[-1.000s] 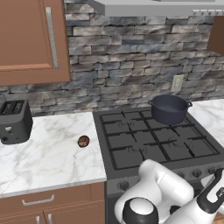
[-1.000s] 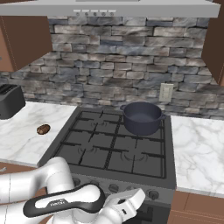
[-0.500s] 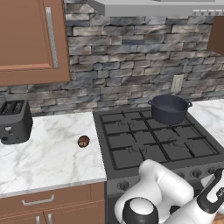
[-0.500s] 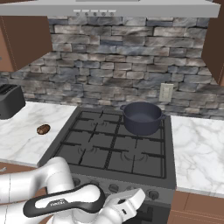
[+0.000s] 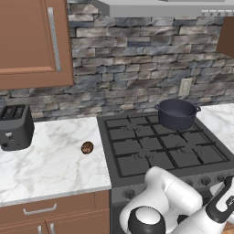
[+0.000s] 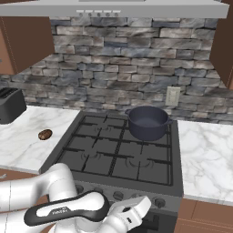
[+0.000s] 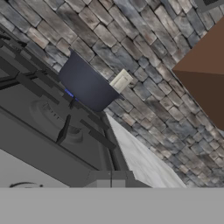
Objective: Turn on the burner for the pot on the stove. Wait thirty seconds for the pot to heat up. Then add the potato to the pot.
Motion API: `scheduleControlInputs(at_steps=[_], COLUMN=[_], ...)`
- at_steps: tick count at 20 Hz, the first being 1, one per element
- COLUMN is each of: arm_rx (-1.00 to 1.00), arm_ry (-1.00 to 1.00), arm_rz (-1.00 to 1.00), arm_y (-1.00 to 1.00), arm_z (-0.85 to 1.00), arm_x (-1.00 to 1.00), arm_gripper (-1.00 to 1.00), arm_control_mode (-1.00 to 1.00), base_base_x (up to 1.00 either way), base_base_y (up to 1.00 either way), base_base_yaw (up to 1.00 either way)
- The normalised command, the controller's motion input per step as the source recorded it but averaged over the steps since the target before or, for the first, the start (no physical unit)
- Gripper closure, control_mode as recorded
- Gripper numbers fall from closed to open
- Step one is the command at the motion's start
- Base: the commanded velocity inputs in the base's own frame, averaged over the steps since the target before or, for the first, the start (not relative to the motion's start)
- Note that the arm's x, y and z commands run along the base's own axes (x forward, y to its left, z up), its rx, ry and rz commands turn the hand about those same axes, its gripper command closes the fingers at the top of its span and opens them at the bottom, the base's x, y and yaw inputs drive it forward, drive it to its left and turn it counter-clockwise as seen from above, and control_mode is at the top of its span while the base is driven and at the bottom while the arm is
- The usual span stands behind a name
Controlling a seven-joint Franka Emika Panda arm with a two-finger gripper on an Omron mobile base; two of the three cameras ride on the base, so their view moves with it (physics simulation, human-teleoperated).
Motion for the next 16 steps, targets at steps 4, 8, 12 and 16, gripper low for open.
scheduleControlInputs(at_steps=[4, 8, 12, 16], arm_rx=[0.0, 0.0, 0.0, 0.0], arm_ry=[0.0, 0.0, 0.0, 0.0], arm_rz=[0.0, 0.0, 0.0, 0.0], arm_y=[0.0, 0.0, 0.0, 0.0], arm_z=[0.0, 0.0, 0.0, 0.0], arm_x=[0.0, 0.0, 0.0, 0.0], arm_gripper=[1.0, 1.0, 1.0, 1.0], arm_control_mode=[-1.0, -1.0, -1.0, -1.0], base_base_x=[0.0, 0.0, 0.0, 0.0], base_base_y=[0.0, 0.0, 0.0, 0.0], base_base_yaw=[0.0, 0.0, 0.0, 0.0])
